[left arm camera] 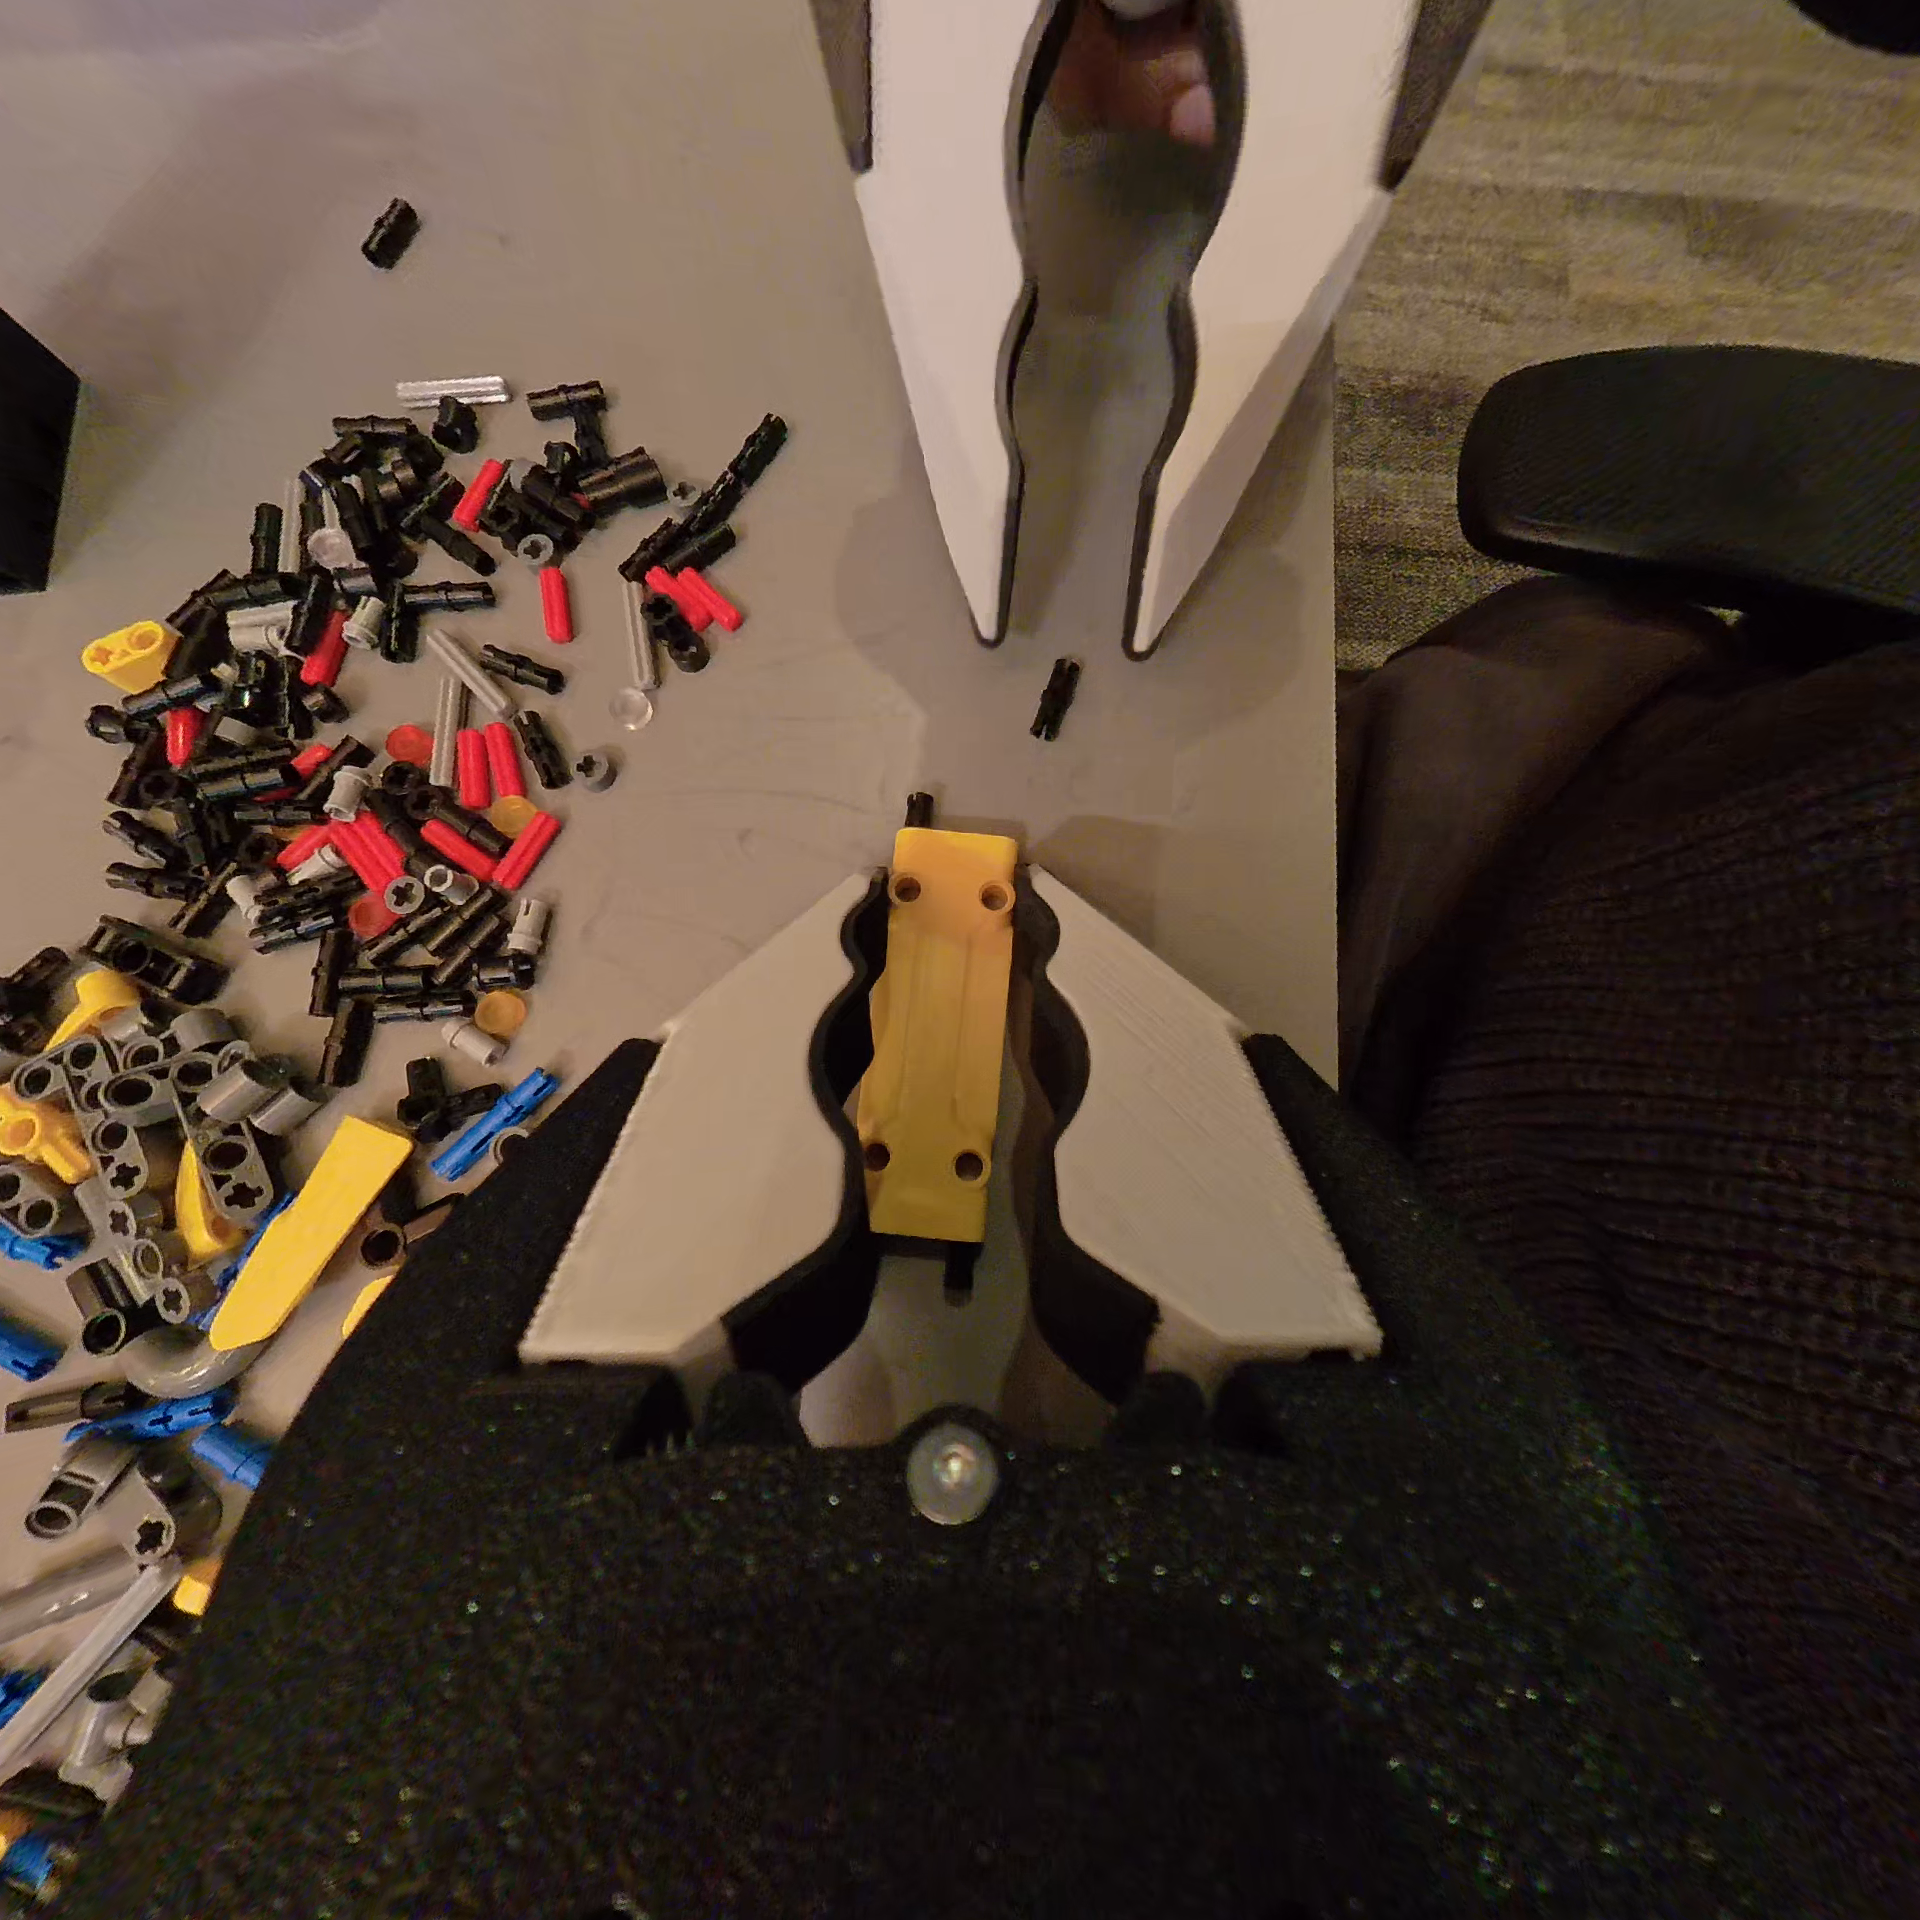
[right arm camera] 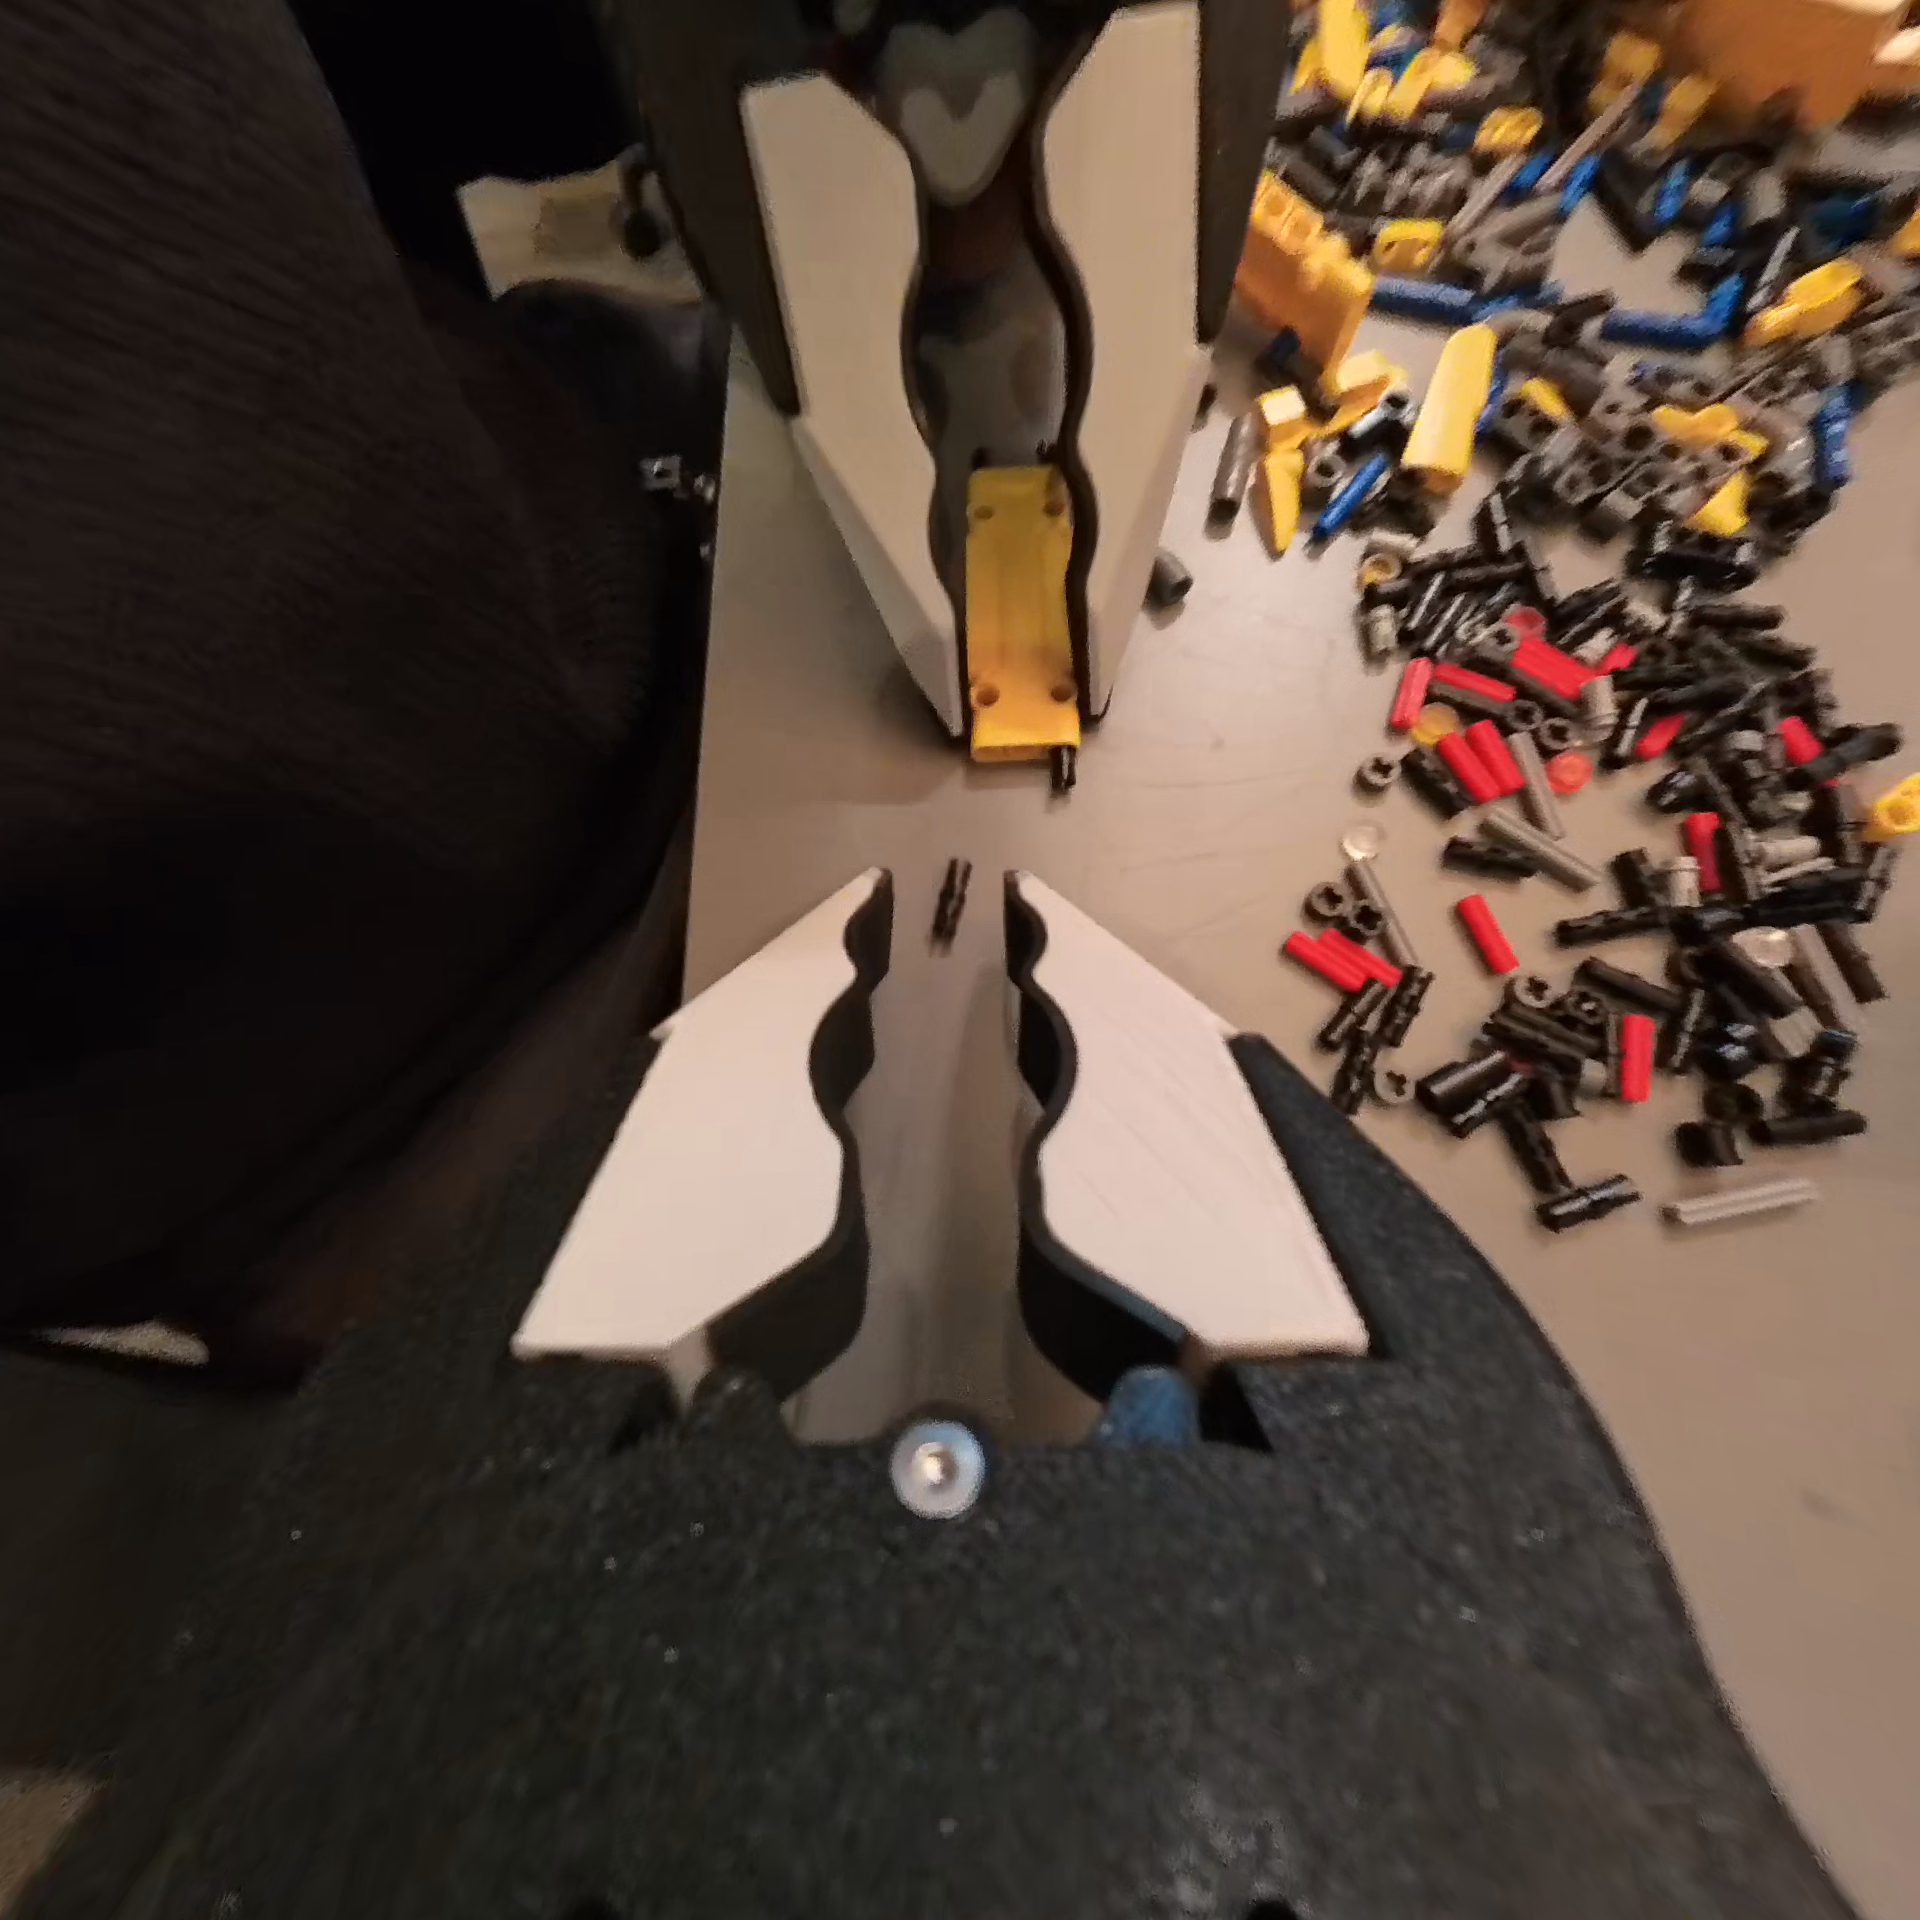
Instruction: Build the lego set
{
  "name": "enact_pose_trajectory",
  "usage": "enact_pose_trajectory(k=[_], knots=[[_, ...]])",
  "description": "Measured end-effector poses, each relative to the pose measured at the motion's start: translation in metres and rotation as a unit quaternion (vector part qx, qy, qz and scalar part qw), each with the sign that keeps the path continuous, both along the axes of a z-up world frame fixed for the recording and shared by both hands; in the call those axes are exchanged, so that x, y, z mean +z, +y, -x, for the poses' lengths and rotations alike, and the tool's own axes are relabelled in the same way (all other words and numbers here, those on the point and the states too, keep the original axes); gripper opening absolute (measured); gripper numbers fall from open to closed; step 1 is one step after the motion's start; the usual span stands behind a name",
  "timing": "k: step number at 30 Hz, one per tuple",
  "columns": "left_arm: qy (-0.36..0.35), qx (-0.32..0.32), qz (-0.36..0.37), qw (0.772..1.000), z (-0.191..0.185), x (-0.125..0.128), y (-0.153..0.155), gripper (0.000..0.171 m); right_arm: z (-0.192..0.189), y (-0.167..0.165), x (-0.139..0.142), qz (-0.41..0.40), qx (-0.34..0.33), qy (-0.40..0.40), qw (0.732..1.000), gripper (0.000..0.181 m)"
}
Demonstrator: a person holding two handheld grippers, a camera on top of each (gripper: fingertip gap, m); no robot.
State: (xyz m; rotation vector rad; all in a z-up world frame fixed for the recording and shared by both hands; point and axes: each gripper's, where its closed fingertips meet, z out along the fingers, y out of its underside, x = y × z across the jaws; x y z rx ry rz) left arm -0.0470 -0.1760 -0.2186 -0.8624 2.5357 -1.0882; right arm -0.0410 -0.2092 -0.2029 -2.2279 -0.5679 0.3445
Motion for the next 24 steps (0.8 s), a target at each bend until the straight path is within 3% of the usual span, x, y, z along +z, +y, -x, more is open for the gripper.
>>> enact_pose_trajectory(k=[3, 7, 15, 19, 24], knots=[[-0.003, 0.0, -0.002, 1.0, 0.0, 0.0, 0.0, 0.024, -0.003, 0.003, 0.009, -0.041, -0.06, -0.008, 0.997, 0.021], [-0.002, 0.0, -0.002, 1.0, 0.0, 0.0, 0.0, 0.024, -0.004, -0.005, -0.006, -0.027, -0.11, -0.032, 0.993, 0.021], [-0.005, -0.007, -0.003, 1.0, 0.002, 0.0, -0.001, 0.024, 0.001, -0.003, -0.013, -0.011, -0.103, -0.023, 0.994, 0.02], [-0.031, -0.052, -0.018, 0.998, 0.013, 0.001, -0.009, 0.024, 0.004, -0.001, -0.016, -0.013, -0.094, -0.046, 0.994, 0.006], [-0.02, -0.075, -0.011, 0.997, 0.019, 0.001, -0.013, 0.024, 0.005, -0.001, -0.015, -0.016, -0.118, -0.055, 0.991, 0.004]])
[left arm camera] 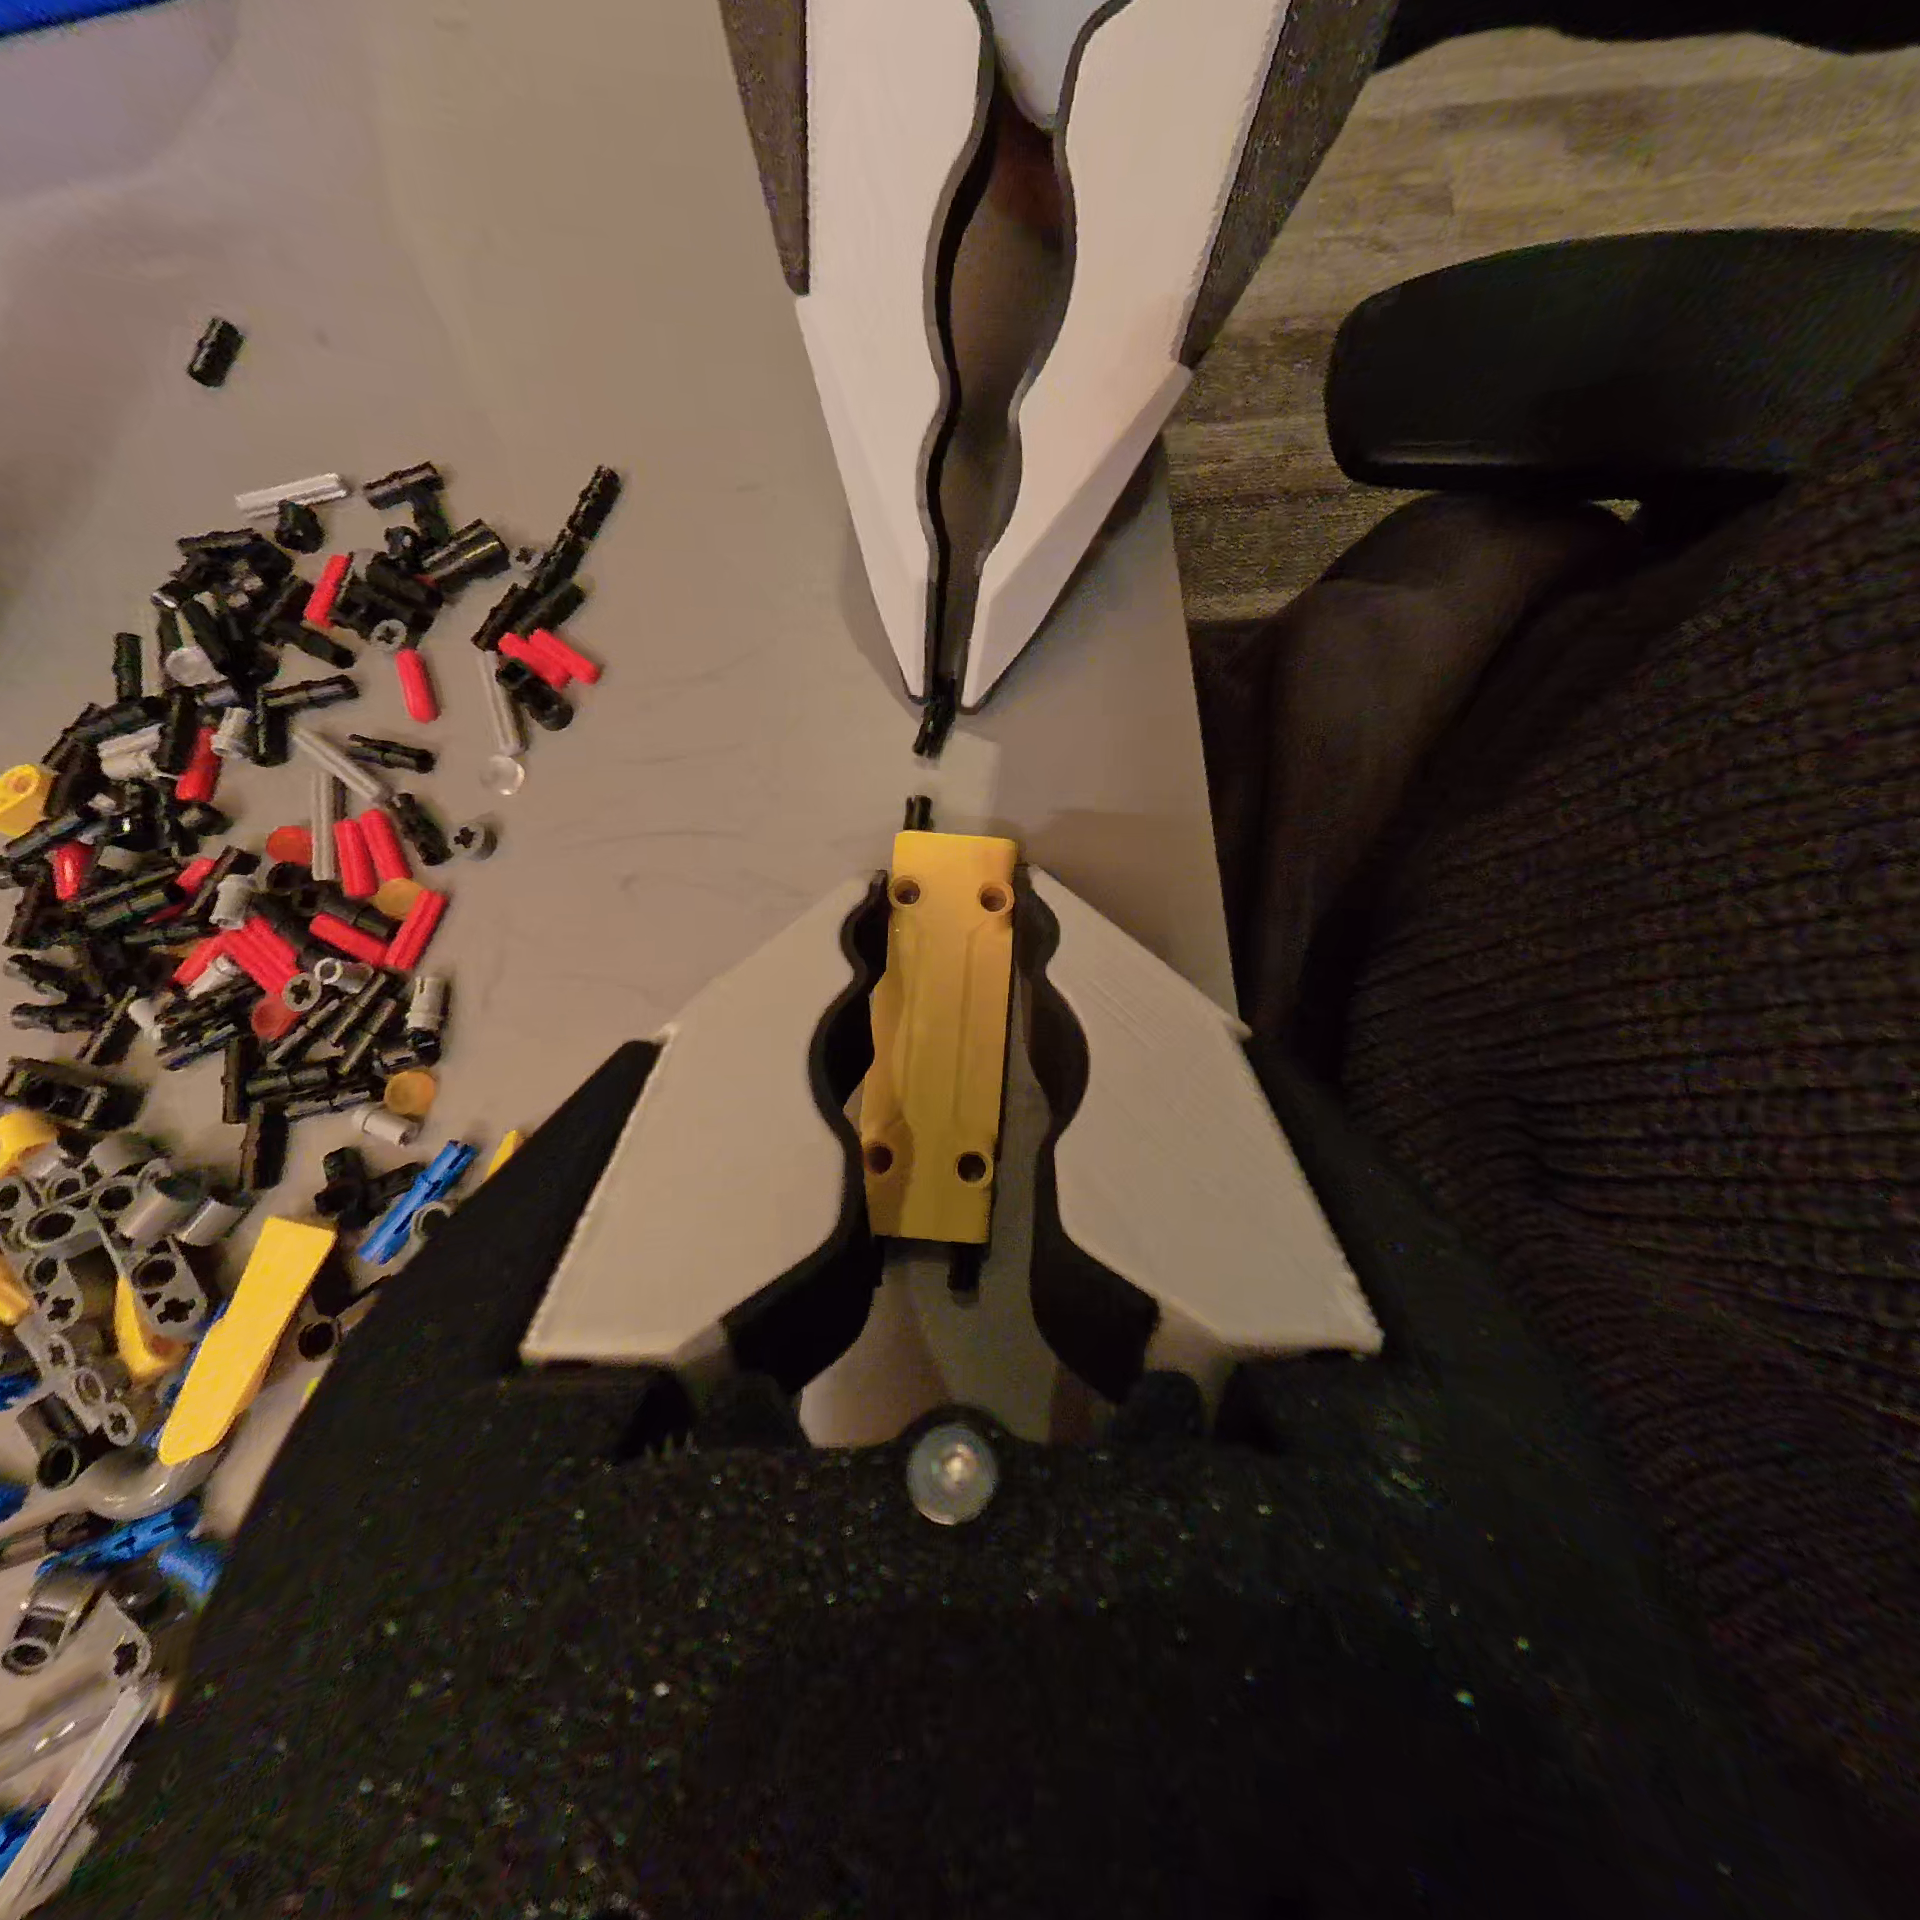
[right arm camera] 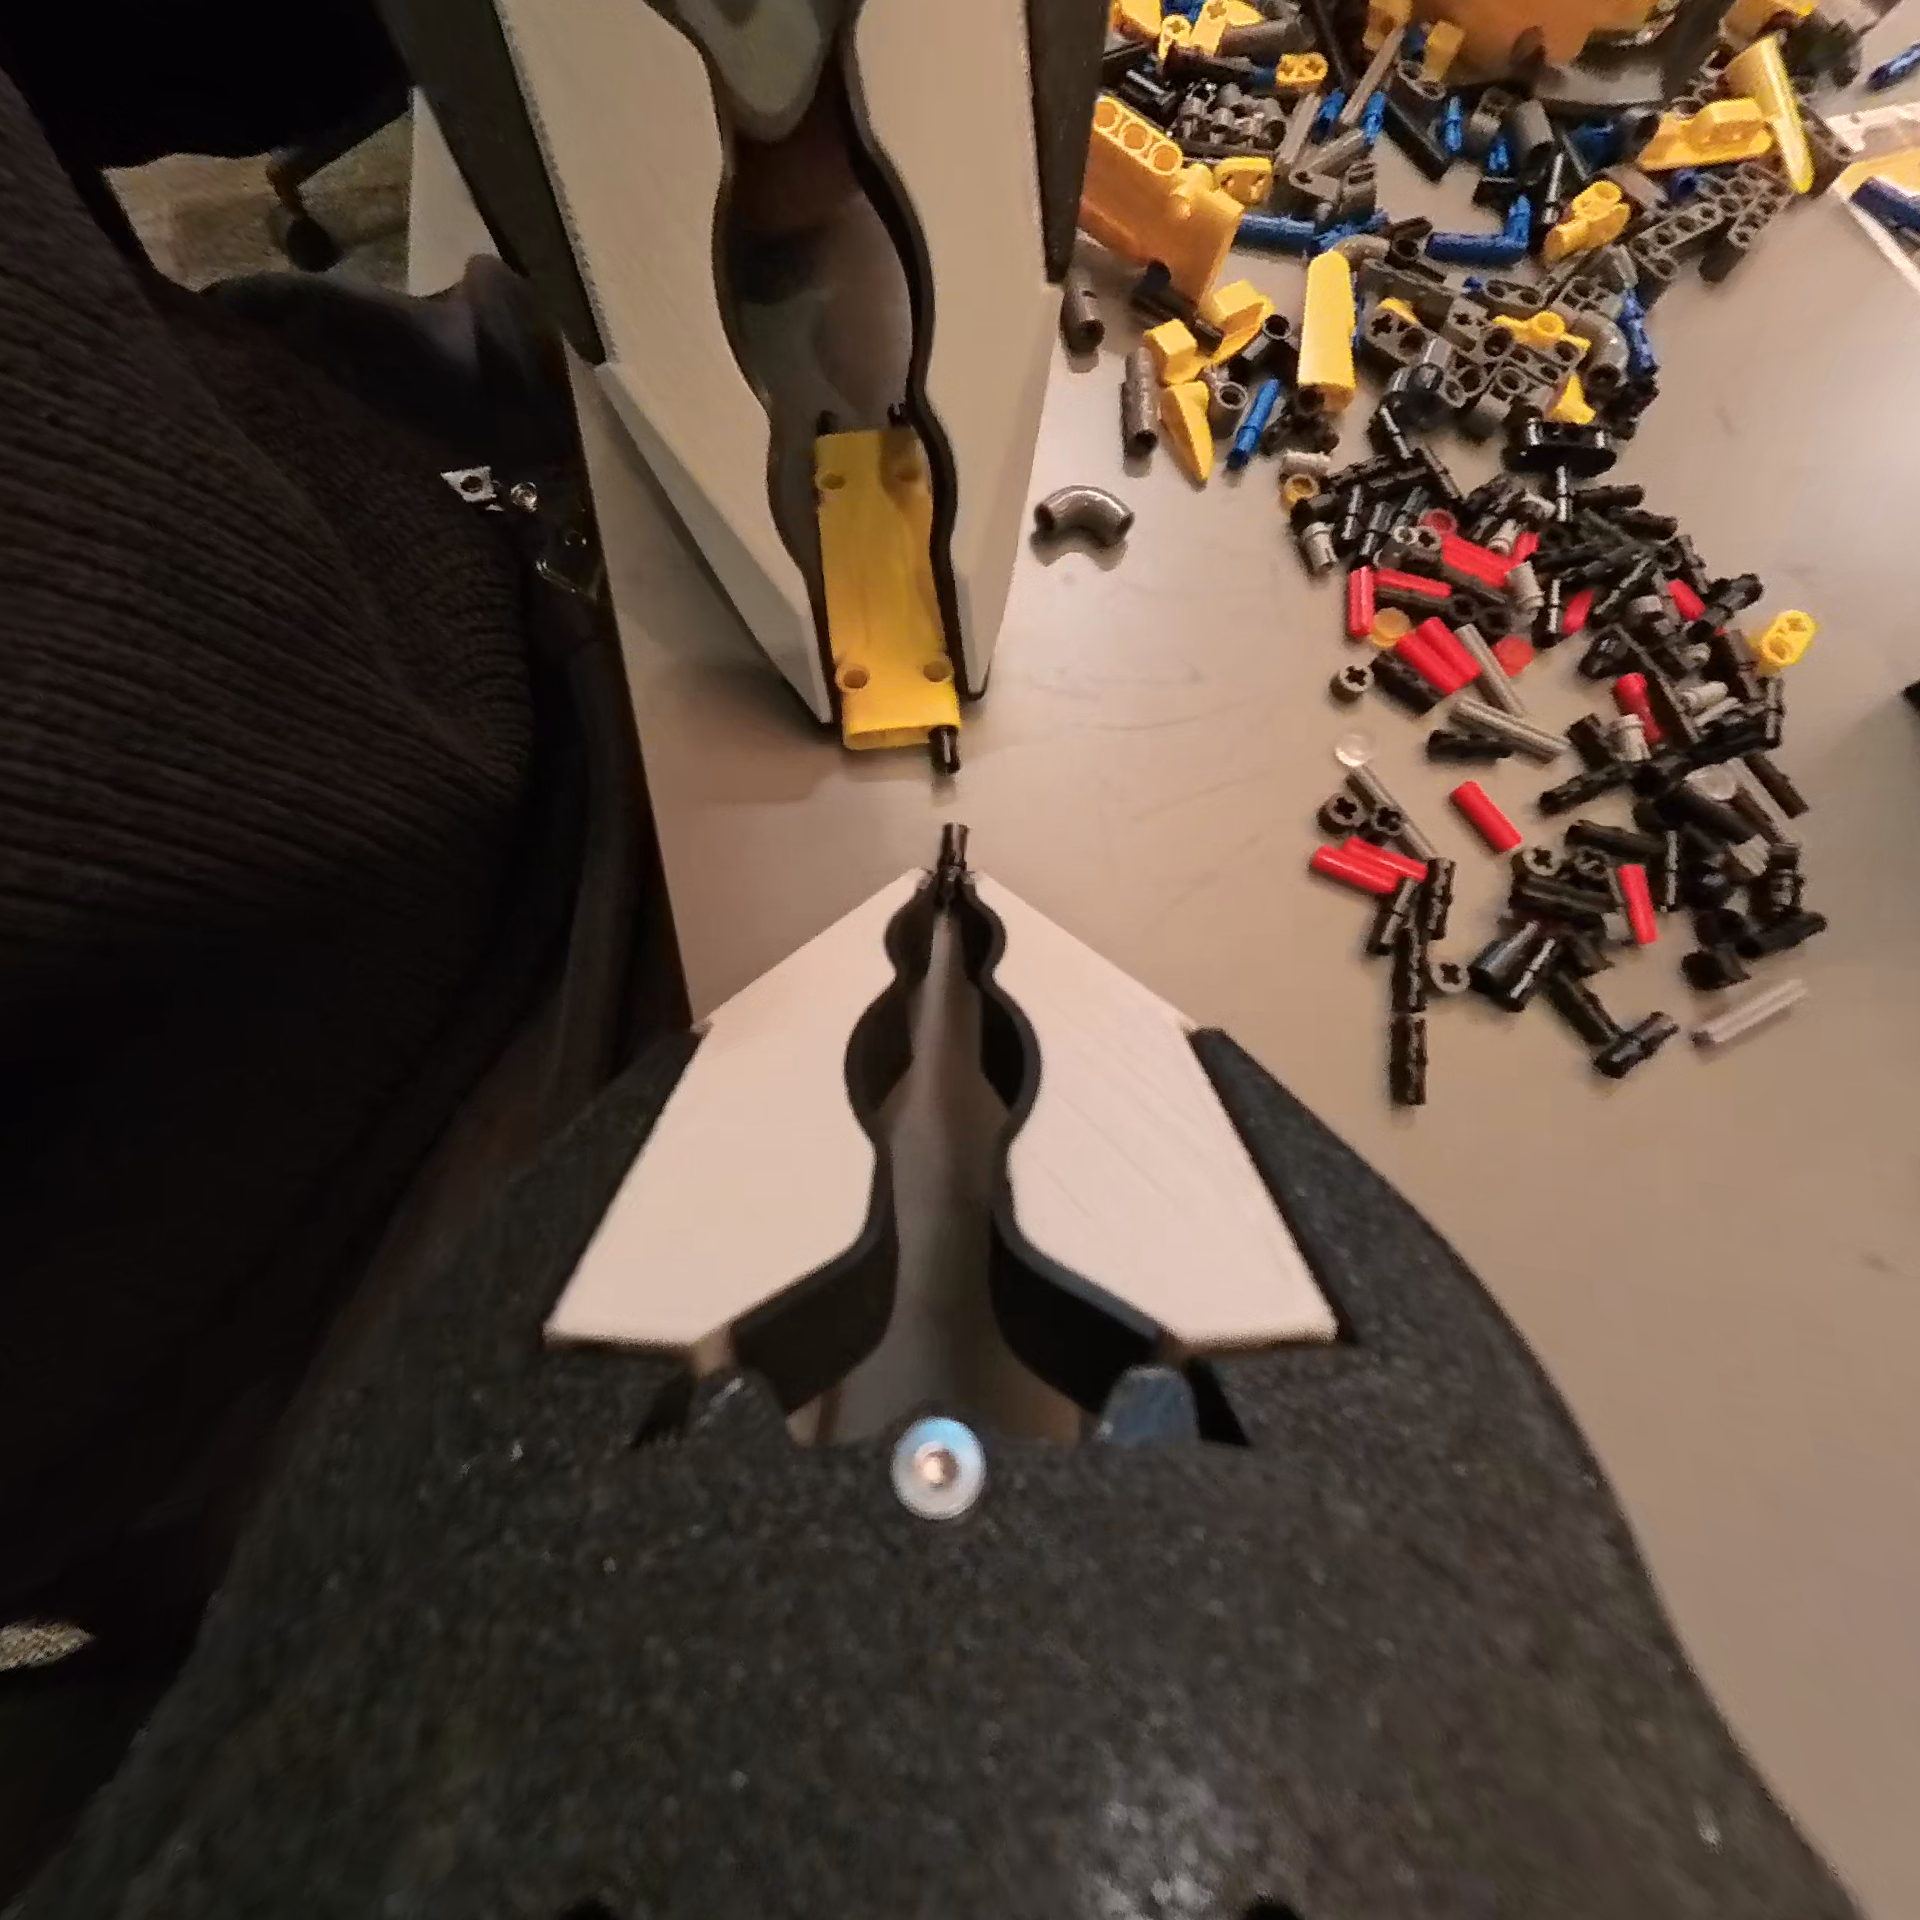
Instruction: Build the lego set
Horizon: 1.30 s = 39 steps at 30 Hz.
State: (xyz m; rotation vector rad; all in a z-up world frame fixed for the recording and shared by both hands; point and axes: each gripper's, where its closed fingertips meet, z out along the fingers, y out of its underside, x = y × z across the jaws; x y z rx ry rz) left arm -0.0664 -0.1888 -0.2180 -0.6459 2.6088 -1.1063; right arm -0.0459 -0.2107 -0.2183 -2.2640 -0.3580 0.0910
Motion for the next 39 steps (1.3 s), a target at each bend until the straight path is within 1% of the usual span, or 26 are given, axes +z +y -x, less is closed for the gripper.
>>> enact_pose_trajectory(k=[6, 10, 17, 23, 30, 35, 39], knots=[[0.013, -0.003, 0.006, 1.0, 0.001, 0.0, -0.001, 0.024, 0.021, 0.008, 0.002, -0.011, 0.003, -0.012, 1.0, 0.004], [0.014, -0.003, 0.007, 1.0, 0.001, 0.0, -0.001, 0.024, 0.022, 0.011, 0.0, -0.005, -0.001, -0.009, 1.0, 0.004], [0.03, -0.004, 0.016, 0.999, 0.001, 0.0, -0.001, 0.024, 0.023, 0.012, 0.001, -0.007, 0.018, -0.019, 1.0, 0.004], [0.038, -0.004, 0.02, 0.999, 0.001, 0.0, -0.001, 0.023, 0.023, 0.012, 0.001, -0.004, 0.036, -0.008, 0.999, 0.004], [0.03, -0.004, 0.016, 0.999, 0.001, 0.0, -0.001, 0.023, 0.024, 0.013, 0.001, 0.004, 0.064, 0.013, 0.998, 0.003], [0.038, -0.002, 0.02, 0.999, 0.001, 0.0, -0.001, 0.023, 0.024, 0.014, 0.001, 0.002, 0.068, 0.012, 0.998, 0.002], [0.04, -0.001, 0.02, 0.999, 0.001, 0.0, -0.001, 0.023, 0.024, 0.015, 0.001, 0.013, 0.069, 0.043, 0.997, 0.002]])
